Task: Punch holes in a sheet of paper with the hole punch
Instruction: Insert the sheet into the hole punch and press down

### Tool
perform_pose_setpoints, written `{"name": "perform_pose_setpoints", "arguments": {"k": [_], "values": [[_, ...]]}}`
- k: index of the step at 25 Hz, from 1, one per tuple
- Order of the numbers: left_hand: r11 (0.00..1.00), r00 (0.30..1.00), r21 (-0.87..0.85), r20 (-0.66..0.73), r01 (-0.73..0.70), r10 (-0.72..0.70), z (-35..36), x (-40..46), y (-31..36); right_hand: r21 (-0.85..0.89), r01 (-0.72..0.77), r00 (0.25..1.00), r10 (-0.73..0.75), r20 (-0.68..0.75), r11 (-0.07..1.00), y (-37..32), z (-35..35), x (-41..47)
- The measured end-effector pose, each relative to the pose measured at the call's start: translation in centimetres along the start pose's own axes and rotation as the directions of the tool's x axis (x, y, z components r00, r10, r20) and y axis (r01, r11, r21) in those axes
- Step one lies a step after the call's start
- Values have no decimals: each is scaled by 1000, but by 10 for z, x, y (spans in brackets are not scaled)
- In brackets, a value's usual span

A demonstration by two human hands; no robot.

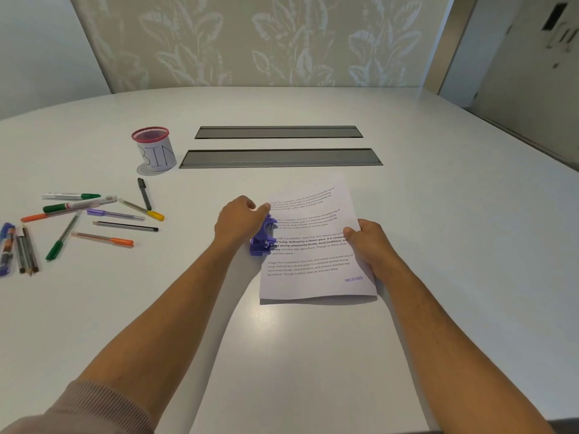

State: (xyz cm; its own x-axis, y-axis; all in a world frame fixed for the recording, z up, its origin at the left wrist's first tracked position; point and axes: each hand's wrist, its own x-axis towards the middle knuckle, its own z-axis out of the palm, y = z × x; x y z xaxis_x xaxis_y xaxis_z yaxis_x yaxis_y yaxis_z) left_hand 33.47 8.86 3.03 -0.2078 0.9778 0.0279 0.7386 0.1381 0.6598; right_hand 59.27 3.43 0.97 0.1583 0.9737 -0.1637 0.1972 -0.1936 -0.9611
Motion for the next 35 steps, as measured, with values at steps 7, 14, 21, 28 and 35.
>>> {"name": "perform_pose_setpoints", "arguments": {"k": [7, 14, 21, 28, 35], "values": [[930, 989, -353, 137, 105, -60, -2, -9, -8, 58, 3, 1000, -3, -8, 998, 0, -5, -4], [894, 986, -428, 153, 132, -72, -9, -10, -14, 107, -2, 1000, 4, -17, 994, 2, -13, -7], [891, 988, -431, 106, 145, -110, -23, -3, -27, 171, -26, 999, 30, -21, 985, 3, -15, -8], [896, 992, -426, 72, 127, -106, -30, -5, -37, 205, -15, 1000, 20, -21, 979, 4, -17, -10], [994, 992, -110, -125, -14, 0, -37, -12, -28, 220, -18, 999, 27, -34, 975, 4, -23, -13]]}}
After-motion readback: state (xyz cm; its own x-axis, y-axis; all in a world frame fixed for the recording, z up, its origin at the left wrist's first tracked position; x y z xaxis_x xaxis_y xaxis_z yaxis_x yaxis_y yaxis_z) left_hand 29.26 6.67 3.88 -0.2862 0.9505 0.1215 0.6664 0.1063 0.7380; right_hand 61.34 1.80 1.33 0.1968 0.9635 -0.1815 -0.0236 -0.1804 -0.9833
